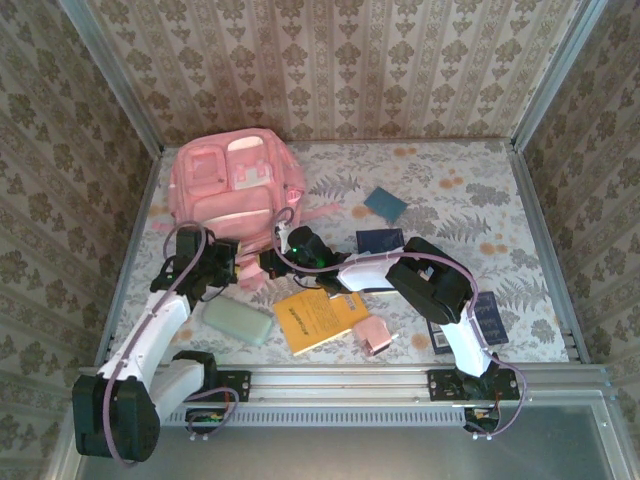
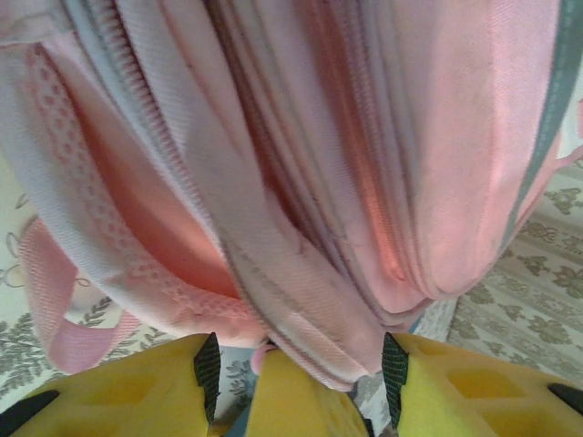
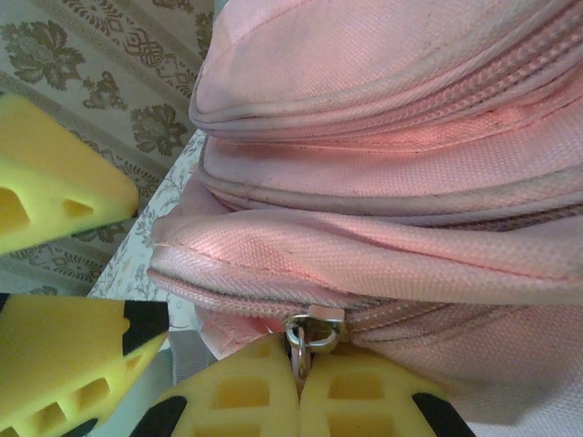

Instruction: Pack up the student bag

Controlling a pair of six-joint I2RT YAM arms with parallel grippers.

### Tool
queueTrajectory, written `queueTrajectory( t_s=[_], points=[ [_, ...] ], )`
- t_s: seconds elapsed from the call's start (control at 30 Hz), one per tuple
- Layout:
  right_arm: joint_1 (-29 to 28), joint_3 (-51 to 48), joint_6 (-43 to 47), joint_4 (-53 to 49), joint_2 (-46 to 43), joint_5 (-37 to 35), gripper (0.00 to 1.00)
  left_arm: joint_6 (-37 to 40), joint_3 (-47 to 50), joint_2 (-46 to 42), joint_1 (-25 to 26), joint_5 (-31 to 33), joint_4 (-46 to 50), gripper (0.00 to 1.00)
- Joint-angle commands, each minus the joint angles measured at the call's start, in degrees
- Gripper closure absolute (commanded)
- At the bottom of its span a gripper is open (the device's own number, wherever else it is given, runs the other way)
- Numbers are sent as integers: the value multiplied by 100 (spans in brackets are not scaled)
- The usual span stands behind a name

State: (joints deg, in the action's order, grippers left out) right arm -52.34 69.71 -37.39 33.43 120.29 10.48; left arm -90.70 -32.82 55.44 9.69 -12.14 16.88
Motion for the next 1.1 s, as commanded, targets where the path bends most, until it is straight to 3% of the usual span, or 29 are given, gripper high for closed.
queueTrajectory(
  t_s=[0.0,0.2,0.4,0.53,0.67,0.7,1.07],
  points=[
    [-52,42,176,181,-10,-2,100,-335,-173,143,-20,71,-230,47],
    [-49,86,275,97,7,-2,100,-467,-141,726,-20,-150,-723,45],
    [-49,78,477,-134,-39,-22,100,-394,-293,1125,-158,-69,-945,54],
    [-47,157,845,-631,-107,5,100,-127,-531,1317,-320,-75,-938,73],
    [5,602,1641,-2012,-162,12,100,141,-769,1369,-477,-157,-783,98],
    [18,673,1821,-2275,-176,-19,100,179,-799,1348,-492,-136,-738,100],
    [644,617,2450,-3329,-563,104,100,618,-1032,956,-712,-6,-124,100]
  ],
)
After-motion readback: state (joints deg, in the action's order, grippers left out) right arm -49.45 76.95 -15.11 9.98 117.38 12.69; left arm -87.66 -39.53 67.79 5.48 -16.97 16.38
